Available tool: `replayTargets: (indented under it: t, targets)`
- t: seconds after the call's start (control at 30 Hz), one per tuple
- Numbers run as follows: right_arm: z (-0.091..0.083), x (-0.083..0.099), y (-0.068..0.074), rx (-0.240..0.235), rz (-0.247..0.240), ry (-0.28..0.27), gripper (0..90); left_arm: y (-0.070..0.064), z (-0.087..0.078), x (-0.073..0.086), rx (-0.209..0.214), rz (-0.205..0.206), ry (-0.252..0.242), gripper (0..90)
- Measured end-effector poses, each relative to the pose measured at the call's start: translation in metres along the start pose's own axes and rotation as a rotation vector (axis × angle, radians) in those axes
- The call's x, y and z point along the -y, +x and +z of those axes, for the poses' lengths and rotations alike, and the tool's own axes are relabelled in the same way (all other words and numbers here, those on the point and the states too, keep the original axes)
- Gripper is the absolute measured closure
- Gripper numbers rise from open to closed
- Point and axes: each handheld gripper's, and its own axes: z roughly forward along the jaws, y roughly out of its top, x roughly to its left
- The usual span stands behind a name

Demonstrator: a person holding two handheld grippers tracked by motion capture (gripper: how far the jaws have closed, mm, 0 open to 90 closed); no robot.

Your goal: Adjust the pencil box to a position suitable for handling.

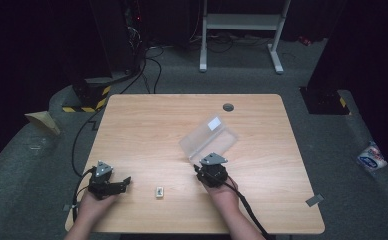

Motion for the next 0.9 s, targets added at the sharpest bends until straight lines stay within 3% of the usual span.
replayTargets:
  t: [0.17, 0.3, 0.6, 0.8, 0.9]
  targets:
    - [0.004, 0.0, -0.024, 0.062, 0.032, 0.021, 69.9, 0.0, 0.0, 0.0, 0.0, -0.002, 0.0, 14.6]
    - [0.012, 0.001, -0.031, 0.057, 0.038, 0.038, 73.0, 0.0, 0.0, 0.0, -0.001, -0.002, 0.0, 14.6]
    - [0.018, 0.002, -0.019, 0.034, 0.03, 0.055, 79.9, -0.001, -0.001, 0.001, 0.001, -0.014, -0.003, 15.0]
    - [0.015, 0.004, -0.002, 0.006, 0.008, 0.047, 78.4, -0.001, -0.001, 0.002, 0.001, -0.015, -0.004, 15.3]
    - [0.013, 0.006, 0.005, -0.017, 0.001, 0.037, 72.8, -0.001, -0.001, 0.002, 0.001, -0.014, -0.004, 15.3]
